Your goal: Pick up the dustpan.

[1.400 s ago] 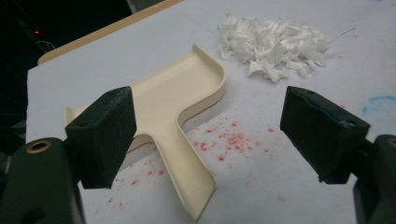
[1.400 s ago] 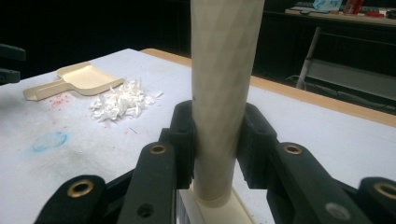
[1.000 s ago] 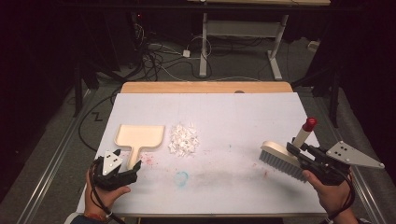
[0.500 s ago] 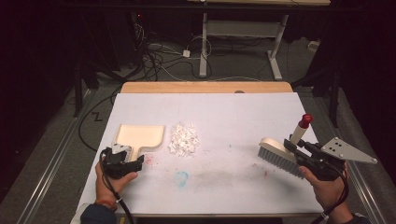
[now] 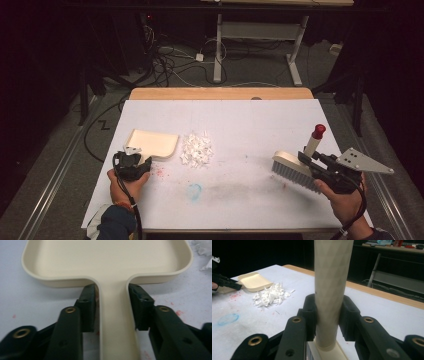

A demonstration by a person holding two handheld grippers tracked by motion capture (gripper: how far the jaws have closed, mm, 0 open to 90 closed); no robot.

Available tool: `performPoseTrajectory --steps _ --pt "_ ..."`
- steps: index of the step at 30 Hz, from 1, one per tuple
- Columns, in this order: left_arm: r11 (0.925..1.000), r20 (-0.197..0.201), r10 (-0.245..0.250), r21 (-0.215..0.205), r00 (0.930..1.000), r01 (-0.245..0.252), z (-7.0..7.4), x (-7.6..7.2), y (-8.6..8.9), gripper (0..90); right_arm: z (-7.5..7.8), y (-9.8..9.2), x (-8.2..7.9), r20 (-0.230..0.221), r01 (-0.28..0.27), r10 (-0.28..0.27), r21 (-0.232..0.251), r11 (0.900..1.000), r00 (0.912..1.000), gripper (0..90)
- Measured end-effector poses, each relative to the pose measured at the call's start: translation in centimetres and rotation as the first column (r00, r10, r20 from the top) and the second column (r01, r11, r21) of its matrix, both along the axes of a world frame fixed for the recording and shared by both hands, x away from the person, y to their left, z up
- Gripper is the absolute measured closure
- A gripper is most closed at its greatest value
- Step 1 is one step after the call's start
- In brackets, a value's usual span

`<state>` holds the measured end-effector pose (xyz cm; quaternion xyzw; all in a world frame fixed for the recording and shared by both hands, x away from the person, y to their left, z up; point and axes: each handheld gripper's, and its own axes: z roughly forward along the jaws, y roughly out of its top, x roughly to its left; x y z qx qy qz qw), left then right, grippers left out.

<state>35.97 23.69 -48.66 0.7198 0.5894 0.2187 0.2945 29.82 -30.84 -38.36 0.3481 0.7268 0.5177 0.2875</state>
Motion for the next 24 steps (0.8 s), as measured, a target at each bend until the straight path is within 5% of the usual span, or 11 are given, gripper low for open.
performPoseTrajectory --steps 12,14,16,21,24 --pt "0.9997 0.012 0.008 0.023 0.9999 -0.008 1.8 -0.1 1.2 63.5 -0.3 0.1 0.4 -0.004 -0.025 0.025 -0.002 1.000 0.9997 71.6" --pt "1.0000 0.031 0.001 0.006 0.9995 -0.001 2.7 -1.1 1.6 63.7 -0.3 0.0 0.4 -0.008 -0.022 0.022 0.001 1.000 0.9997 71.7" --pt "0.9982 0.039 -0.022 0.056 0.9990 0.019 3.3 -2.0 1.5 63.6 -0.3 -0.2 0.3 -0.004 -0.010 0.010 -0.004 1.000 0.9999 71.7" --pt "0.9942 0.013 -0.072 0.080 0.9973 0.071 4.1 -3.6 1.6 63.6 -0.2 -0.4 0.3 -0.003 -0.001 0.001 -0.001 1.000 1.0000 71.7" --pt "0.9852 0.004 -0.124 0.120 0.9923 0.122 4.9 -5.7 1.0 63.7 -0.2 -0.4 0.3 -0.003 -0.022 0.022 0.011 1.000 0.9998 71.7"
